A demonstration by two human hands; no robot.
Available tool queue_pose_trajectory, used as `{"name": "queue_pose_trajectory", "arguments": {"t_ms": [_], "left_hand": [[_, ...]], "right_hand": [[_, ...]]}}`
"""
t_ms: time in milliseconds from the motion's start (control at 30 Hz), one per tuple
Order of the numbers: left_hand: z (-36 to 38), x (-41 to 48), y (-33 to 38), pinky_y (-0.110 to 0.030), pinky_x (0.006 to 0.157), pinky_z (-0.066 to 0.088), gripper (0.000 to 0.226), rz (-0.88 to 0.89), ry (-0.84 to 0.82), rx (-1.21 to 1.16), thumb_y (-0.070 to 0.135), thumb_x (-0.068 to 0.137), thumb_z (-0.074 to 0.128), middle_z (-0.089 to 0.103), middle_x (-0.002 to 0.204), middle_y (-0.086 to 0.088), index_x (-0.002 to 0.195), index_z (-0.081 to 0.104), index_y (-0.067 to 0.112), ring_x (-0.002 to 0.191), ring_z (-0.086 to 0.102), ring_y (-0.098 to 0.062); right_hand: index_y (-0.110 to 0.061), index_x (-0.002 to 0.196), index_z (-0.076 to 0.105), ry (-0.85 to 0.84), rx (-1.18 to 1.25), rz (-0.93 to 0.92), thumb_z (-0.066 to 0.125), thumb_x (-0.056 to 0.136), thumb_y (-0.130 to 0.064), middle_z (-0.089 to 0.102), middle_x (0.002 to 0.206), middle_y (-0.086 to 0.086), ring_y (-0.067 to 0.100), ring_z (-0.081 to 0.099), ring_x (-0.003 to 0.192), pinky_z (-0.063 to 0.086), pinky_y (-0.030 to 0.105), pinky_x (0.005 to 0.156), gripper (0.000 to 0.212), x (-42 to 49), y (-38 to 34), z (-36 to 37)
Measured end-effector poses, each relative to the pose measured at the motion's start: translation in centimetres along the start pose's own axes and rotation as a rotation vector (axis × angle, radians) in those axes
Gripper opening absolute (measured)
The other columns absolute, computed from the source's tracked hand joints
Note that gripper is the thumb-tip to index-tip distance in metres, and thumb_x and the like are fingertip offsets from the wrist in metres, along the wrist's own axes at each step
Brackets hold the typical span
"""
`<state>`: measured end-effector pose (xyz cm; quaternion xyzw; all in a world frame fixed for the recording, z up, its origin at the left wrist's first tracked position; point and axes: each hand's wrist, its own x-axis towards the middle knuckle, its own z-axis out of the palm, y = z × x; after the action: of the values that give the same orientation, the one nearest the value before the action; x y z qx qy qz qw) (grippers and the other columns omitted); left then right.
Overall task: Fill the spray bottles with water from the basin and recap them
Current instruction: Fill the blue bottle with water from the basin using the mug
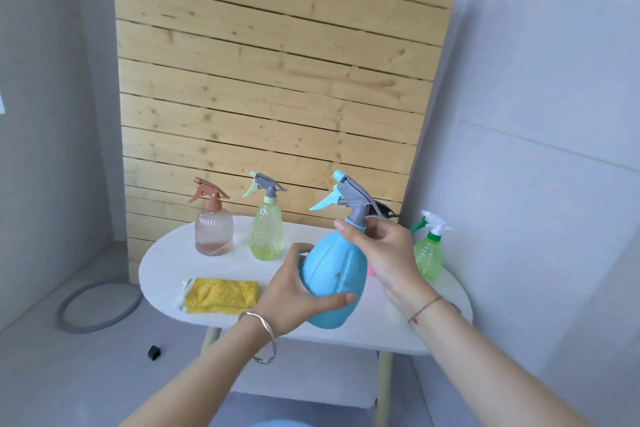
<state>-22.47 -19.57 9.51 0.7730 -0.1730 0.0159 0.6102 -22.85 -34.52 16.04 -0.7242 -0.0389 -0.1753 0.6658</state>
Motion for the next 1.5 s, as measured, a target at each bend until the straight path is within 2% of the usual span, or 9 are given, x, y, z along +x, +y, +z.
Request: {"name": "queue_pose_trajectory", "arguments": {"t_ms": [267, 467, 567, 700, 933, 1133, 1300, 1433, 1500], "left_hand": [[-2.1, -5.1, 5.3, -0.032, 0.077, 0.058, 0.084, -0.103, -0.167, -0.193, 0.041, 0.041, 0.087, 0.067, 0.11, -0.01, 0.11, 0.044, 0.017, 0.089, 0.07, -0.014], [-3.6, -7.8, 8.1, -0.031, 0.071, 0.057, 0.064, -0.255, -0.419, -0.727, 0.052, 0.05, 0.088, 0.072, 0.107, -0.003, 0.106, 0.074, 0.024, 0.092, 0.071, -0.018], [-3.5, -7.8, 9.1, -0.035, 0.076, 0.056, 0.061, -0.287, -0.238, -0.581, 0.063, 0.069, 0.07, 0.071, 0.112, 0.0, 0.119, 0.062, 0.029, 0.098, 0.069, -0.017], [-3.0, -8.1, 10.4, -0.032, 0.073, 0.057, 0.086, -0.145, -0.109, -0.399, 0.061, 0.05, 0.076, 0.065, 0.123, 0.0, 0.126, 0.052, 0.029, 0.1, 0.069, -0.013], [-2.9, -8.8, 11.3, -0.047, 0.083, 0.057, 0.056, -0.336, -0.263, -0.494, 0.068, 0.085, 0.042, 0.068, 0.118, -0.002, 0.121, 0.061, 0.03, 0.106, 0.066, -0.025], [-1.6, -9.1, 12.5, -0.016, 0.071, 0.054, 0.065, -0.011, -0.052, -0.05, 0.063, 0.06, 0.078, 0.064, 0.107, 0.011, 0.111, 0.051, 0.031, 0.09, 0.065, 0.002], [-2.4, -8.5, 11.4, -0.04, 0.086, 0.053, 0.057, -0.206, -0.21, -0.566, 0.063, 0.074, 0.059, 0.069, 0.116, -0.001, 0.119, 0.063, 0.028, 0.103, 0.067, -0.02], [-1.8, -8.6, 11.6, -0.024, 0.093, 0.046, 0.036, -0.096, -0.037, -0.251, 0.049, 0.1, 0.032, 0.06, 0.119, 0.008, 0.123, 0.052, 0.029, 0.108, 0.056, -0.006], [-1.6, -8.7, 11.9, -0.008, 0.079, 0.041, 0.026, -0.04, 0.023, -0.198, 0.045, 0.101, 0.034, 0.056, 0.111, 0.014, 0.116, 0.048, 0.031, 0.097, 0.052, 0.006]], "right_hand": [[-0.007, 0.078, 0.069, -0.141, 0.076, 0.033, 0.086, 0.067, -0.023, 0.064, 0.077, 0.008, 0.019, 0.059, 0.075, 0.046, 0.037, 0.077, 0.026, -3.8, -4.6, -0.5], [-0.005, 0.106, 0.068, -0.407, 0.43, 0.239, 0.081, 0.065, -0.039, 0.071, 0.107, 0.004, 0.019, 0.064, 0.099, 0.045, 0.036, 0.099, 0.055, -5.1, -6.8, -1.5], [-0.01, 0.1, 0.07, -0.224, 0.475, 0.19, 0.077, 0.069, -0.037, 0.072, 0.108, 0.001, 0.016, 0.064, 0.099, 0.047, 0.035, 0.098, 0.042, -6.0, -7.3, -1.1], [-0.016, 0.087, 0.073, -0.106, 0.417, 0.103, 0.073, 0.067, -0.036, 0.074, 0.097, -0.003, 0.012, 0.065, 0.088, 0.05, 0.028, 0.087, 0.028, -7.0, -8.6, -0.9], [-0.017, 0.091, 0.073, -0.132, 0.44, 0.075, 0.072, 0.068, -0.036, 0.074, 0.096, -0.001, 0.016, 0.064, 0.09, 0.049, 0.037, 0.093, 0.03, -7.7, -9.6, -1.1], [-0.022, 0.077, 0.076, -0.038, 0.398, 0.047, 0.075, 0.066, -0.04, 0.073, 0.091, -0.003, 0.016, 0.064, 0.085, 0.051, 0.041, 0.092, 0.021, -7.8, -9.6, -0.5], [-0.017, 0.103, 0.071, -0.211, 0.446, 0.089, 0.069, 0.071, -0.046, 0.072, 0.105, 0.0, 0.019, 0.063, 0.1, 0.048, 0.04, 0.099, 0.043, -7.4, -10.0, -1.1], [-0.022, 0.086, 0.076, -0.098, 0.435, 0.069, 0.074, 0.065, -0.044, 0.073, 0.097, -0.002, 0.019, 0.062, 0.094, 0.046, 0.047, 0.1, 0.03, -7.7, -9.4, -0.2], [-0.024, 0.081, 0.076, -0.055, 0.382, 0.035, 0.075, 0.068, -0.045, 0.072, 0.095, -0.003, 0.018, 0.061, 0.091, 0.045, 0.049, 0.1, 0.024, -7.9, -9.0, 0.2]]}}
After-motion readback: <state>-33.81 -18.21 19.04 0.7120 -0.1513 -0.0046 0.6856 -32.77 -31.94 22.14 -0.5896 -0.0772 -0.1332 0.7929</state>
